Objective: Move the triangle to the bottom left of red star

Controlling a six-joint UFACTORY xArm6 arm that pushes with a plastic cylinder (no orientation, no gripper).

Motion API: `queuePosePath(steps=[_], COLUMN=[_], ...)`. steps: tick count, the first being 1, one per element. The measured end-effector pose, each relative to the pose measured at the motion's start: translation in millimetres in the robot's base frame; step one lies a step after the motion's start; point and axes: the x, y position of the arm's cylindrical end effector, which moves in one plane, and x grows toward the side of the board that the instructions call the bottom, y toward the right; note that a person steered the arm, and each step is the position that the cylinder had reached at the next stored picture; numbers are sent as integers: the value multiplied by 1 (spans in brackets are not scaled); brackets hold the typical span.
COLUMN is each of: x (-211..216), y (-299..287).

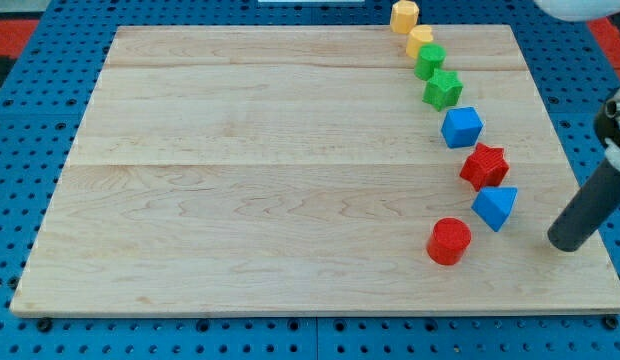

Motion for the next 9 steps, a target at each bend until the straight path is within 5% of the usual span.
queuePosePath(steps=[2, 5, 9], x=[-27, -28, -132], y=[-63, -19, 5])
